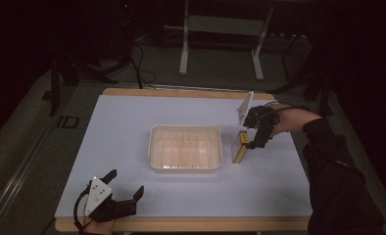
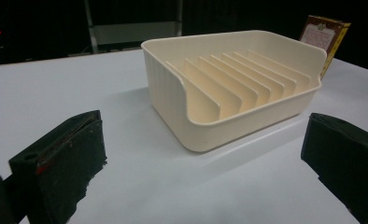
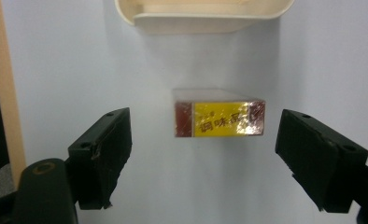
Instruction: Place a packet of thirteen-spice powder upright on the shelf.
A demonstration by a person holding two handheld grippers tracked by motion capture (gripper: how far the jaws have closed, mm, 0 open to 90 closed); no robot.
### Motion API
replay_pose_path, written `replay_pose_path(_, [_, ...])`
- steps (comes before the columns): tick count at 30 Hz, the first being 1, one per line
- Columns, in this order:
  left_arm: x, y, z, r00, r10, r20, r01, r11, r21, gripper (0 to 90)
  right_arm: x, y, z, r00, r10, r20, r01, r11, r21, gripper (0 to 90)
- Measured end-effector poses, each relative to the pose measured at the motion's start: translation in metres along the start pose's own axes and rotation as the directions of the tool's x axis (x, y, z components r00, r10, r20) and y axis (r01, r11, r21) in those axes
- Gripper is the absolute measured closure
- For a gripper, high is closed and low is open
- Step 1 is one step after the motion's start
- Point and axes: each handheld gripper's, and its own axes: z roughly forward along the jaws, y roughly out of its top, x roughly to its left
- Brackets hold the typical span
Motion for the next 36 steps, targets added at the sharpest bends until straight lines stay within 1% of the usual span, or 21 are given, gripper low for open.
replay_pose_path(1, [0.001,0.0,-0.001,1.0,-0.005,-0.005,0.005,1.0,-0.003,0.0,-0.003,0.001,0.004,1.0,0.001,-0.001,-0.001,1.0,0.004,18.3])
replay_pose_path(3, [0.001,-0.001,-0.002,1.0,-0.005,-0.006,0.005,1.0,-0.001,0.0,-0.004,0.001,0.006,1.0,0.0,-0.005,0.0,1.0,0.005,18.3])
replay_pose_path(5, [0.001,-0.001,-0.003,1.0,-0.005,-0.008,0.005,1.0,-0.001,0.0,-0.008,0.001,0.013,0.9997,-0.009,-0.023,0.009,0.9998,0.015,18.7])
replay_pose_path(7, [0.001,-0.001,-0.004,0.9999,-0.006,-0.011,0.006,1.0,-0.001,0.0,-0.01,0.0,0.016,0.9997,-0.008,-0.025,0.008,0.9997,0.023,18.6])
replay_pose_path(13, [0.002,-0.002,-0.005,0.9999,-0.009,-0.013,0.009,1.0,-0.003,0.0,-0.016,-0.002,0.025,0.9991,0.004,-0.043,-0.003,0.9998,0.02,19.6])
replay_pose_path(14, [0.002,-0.002,-0.005,0.9999,-0.008,-0.014,0.008,1.0,-0.002,0.0,-0.018,-0.003,0.028,0.9988,0.002,-0.049,-0.001,0.9997,0.024,20.7])
replay_pose_path(16, [0.002,-0.002,-0.005,0.9999,-0.007,-0.013,0.007,1.0,-0.002,0.0,-0.018,-0.003,0.03,0.9987,0.003,-0.051,-0.002,0.9997,0.025,20.8])
replay_pose_path(17, [0.001,-0.002,-0.005,0.9999,-0.005,-0.014,0.005,1.0,-0.001,0.0,-0.019,-0.003,0.031,0.9985,0.012,-0.054,-0.011,0.9995,0.029,20.8])
replay_pose_path(20, [0.002,-0.002,-0.005,0.9999,-0.005,-0.015,0.005,1.0,0.001,0.0,-0.02,-0.004,0.037,0.9978,0.011,-0.065,-0.008,0.9993,0.037,21.1])
replay_pose_path(23, [0.002,-0.002,-0.005,0.9999,-0.006,-0.015,0.006,1.0,0.001,0.0,-0.02,-0.004,0.04,0.9973,0.01,-0.073,-0.008,0.9992,0.04,21.4])
replay_pose_path(24, [0.001,-0.002,-0.005,0.9999,-0.006,-0.015,0.006,1.0,0.002,0.0,-0.021,-0.005,0.043,0.9967,0.011,-0.08,-0.007,0.999,0.045,23.9])
replay_pose_path(30, [0.002,-0.002,-0.005,0.9999,-0.007,-0.014,0.007,1.0,0.004,0.0,-0.024,-0.003,0.049,0.9951,0.012,-0.098,-0.007,0.9986,0.052,26.4])
replay_pose_path(31, [0.002,-0.002,-0.005,0.9999,-0.008,-0.014,0.008,1.0,0.003,0.0,-0.024,-0.003,0.049,0.9943,0.011,-0.106,-0.005,0.9985,0.055,30.6])
replay_pose_path(33, [0.002,-0.002,-0.004,0.9999,-0.008,-0.013,0.008,1.0,0.005,0.0,-0.025,-0.002,0.05,0.9938,0.001,-0.111,0.005,0.9987,0.05,31.1])
replay_pose_path(36, [0.002,-0.002,-0.004,0.9999,-0.008,-0.012,0.008,1.0,0.005,0.0,-0.025,-0.002,0.05,0.9936,0.002,-0.113,0.004,0.9985,0.055,31.3])
